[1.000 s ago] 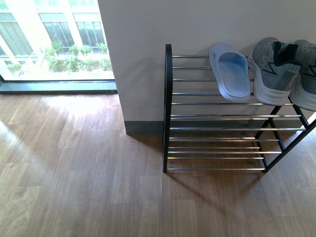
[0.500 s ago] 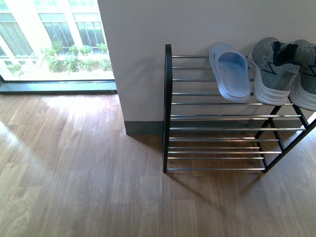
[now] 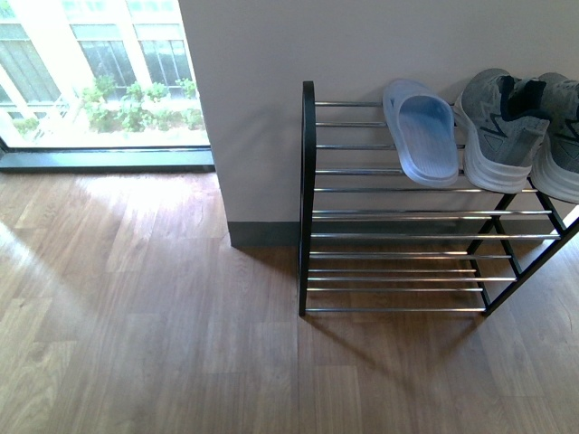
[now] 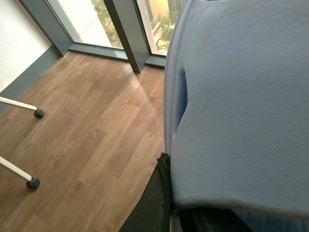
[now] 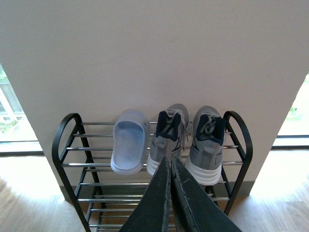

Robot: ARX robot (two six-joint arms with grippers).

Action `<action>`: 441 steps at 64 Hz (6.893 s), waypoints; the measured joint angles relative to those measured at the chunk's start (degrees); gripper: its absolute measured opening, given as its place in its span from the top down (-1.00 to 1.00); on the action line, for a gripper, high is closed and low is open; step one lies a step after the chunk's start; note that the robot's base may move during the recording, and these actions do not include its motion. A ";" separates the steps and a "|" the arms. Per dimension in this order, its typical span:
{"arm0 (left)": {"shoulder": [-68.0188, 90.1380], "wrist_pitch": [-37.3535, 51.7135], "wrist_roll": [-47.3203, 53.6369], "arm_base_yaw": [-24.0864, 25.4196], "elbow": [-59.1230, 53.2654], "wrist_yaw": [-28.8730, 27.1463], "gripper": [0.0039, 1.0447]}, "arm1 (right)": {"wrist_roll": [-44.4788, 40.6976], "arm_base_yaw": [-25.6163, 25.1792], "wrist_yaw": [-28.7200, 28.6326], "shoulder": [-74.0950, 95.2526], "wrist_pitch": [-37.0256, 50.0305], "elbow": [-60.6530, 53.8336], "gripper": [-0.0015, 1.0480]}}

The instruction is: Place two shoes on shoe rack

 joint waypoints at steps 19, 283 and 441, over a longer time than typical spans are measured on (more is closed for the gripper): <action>0.00 0.00 0.00 0.00 0.00 0.00 0.97 | 0.00 -0.02 0.02 -10.12 -9.40 -0.04 0.97; 91.21 12.37 -9.68 -6.01 65.51 20.00 -0.61 | -0.02 0.00 0.17 -35.45 -34.77 -0.04 -0.82; -38.97 6.71 8.50 13.94 -18.84 40.13 0.98 | -0.02 0.00 0.04 -35.45 -34.77 -0.02 -0.82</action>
